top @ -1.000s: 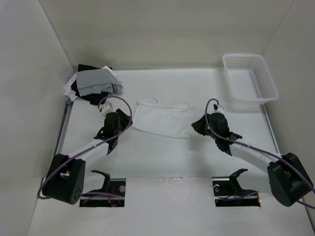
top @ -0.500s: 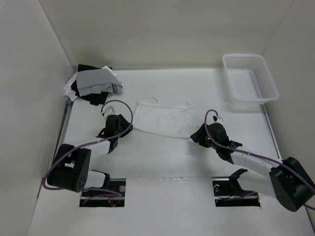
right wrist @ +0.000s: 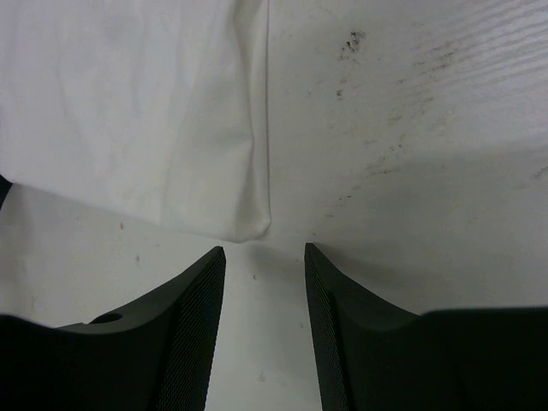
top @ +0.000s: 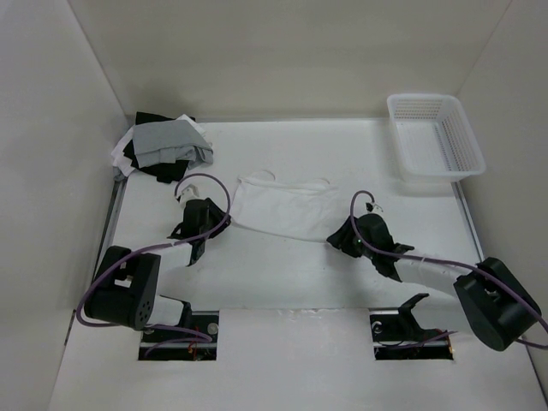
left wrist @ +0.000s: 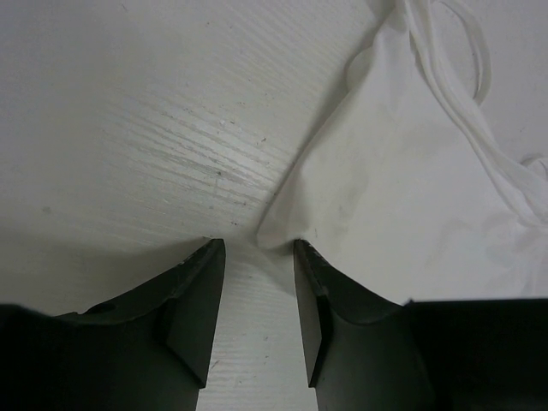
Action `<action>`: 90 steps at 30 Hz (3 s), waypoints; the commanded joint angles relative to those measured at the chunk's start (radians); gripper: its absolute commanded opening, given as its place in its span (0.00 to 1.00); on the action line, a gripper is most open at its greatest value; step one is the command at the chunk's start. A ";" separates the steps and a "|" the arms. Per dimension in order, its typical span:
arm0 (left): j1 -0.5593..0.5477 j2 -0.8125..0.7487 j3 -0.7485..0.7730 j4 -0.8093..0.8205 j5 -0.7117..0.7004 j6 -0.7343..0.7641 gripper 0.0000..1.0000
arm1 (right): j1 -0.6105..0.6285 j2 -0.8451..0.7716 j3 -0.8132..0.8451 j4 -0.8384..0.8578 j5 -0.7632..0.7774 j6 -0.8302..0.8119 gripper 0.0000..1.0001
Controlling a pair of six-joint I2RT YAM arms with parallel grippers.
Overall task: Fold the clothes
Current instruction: Fold the tank top
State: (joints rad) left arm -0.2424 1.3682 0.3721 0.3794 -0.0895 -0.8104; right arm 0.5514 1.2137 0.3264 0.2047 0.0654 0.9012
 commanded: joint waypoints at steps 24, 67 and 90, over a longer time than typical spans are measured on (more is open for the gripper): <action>0.024 0.052 0.036 0.096 0.074 -0.055 0.15 | -0.001 0.098 0.005 0.177 -0.012 0.028 0.24; 0.005 -0.827 0.150 -0.575 0.040 0.004 0.00 | 0.254 -0.498 0.340 -0.564 0.156 -0.134 0.04; 0.024 0.100 0.315 0.098 -0.009 -0.087 0.02 | -0.167 0.156 0.396 -0.053 -0.113 -0.182 0.04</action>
State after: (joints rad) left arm -0.2165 1.5467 0.7490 0.4007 -0.0837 -0.8845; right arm 0.3794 1.4406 0.7757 0.0971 -0.0601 0.7315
